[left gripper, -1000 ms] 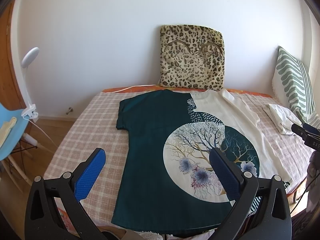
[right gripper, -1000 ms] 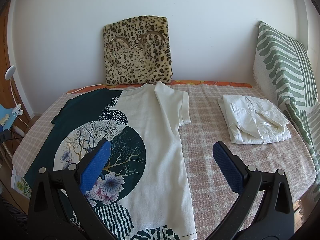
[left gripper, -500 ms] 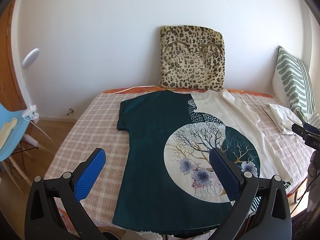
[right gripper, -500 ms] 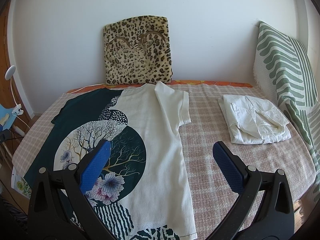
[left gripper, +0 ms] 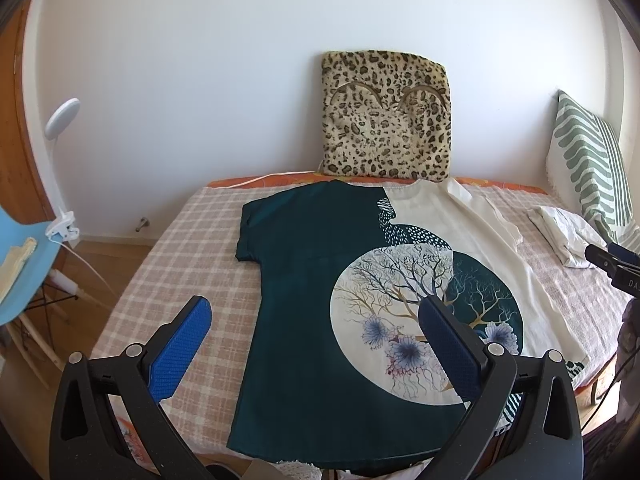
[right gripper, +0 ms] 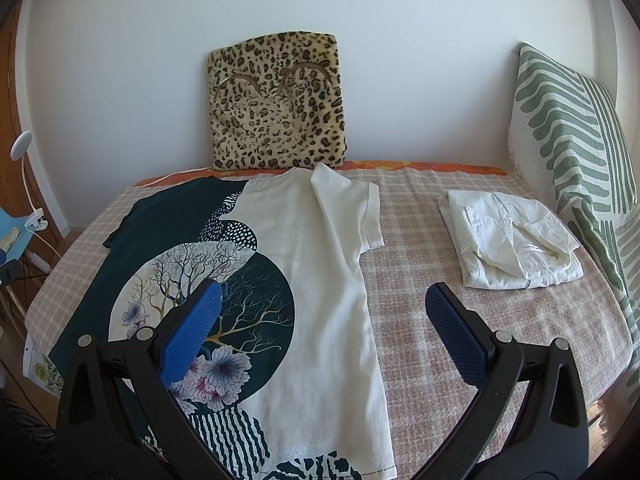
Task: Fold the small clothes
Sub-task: 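Lower the left tool to the green hem edge and close on it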
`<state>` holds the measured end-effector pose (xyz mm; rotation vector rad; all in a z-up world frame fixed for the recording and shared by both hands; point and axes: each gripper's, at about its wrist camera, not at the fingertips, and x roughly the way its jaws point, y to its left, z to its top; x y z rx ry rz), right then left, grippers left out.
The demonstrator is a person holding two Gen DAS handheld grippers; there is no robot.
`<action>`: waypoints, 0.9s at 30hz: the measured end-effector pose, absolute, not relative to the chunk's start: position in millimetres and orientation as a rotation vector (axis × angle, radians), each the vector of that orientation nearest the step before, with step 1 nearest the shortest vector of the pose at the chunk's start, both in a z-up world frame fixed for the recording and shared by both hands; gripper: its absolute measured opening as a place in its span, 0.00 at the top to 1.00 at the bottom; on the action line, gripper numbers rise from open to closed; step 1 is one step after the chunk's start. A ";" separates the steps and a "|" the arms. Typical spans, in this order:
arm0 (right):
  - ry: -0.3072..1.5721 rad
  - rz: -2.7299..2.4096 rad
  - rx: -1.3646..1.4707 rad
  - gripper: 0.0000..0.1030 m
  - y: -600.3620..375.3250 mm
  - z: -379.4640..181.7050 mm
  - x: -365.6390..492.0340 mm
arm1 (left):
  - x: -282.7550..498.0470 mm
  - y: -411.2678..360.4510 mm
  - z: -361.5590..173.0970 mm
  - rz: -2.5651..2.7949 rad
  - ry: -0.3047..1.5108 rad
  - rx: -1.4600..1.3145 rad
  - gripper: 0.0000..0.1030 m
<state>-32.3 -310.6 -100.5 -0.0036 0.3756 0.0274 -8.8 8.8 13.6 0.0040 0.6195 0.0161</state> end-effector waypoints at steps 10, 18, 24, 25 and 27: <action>0.369 0.059 -0.024 0.00 -289.9 -99.7 -27.3 | -6.7 21.6 8.9 -0.008 0.644 -0.032 0.00; 0.387 0.149 0.013 0.02 -269.2 -90.8 -17.6 | -4.8 48.8 -15.7 -0.030 0.719 -0.113 0.01; 0.404 0.206 0.020 0.12 -243.6 -80.3 -3.6 | -0.9 83.1 -47.3 -0.053 0.827 -0.215 0.22; 0.407 0.219 0.017 0.12 -237.8 -78.5 -1.3 | -0.8 88.0 -53.2 -0.053 0.846 -0.231 0.24; 0.416 0.257 0.002 0.12 -224.4 -75.4 3.7 | -1.3 96.2 -64.9 -0.066 0.884 -0.268 0.33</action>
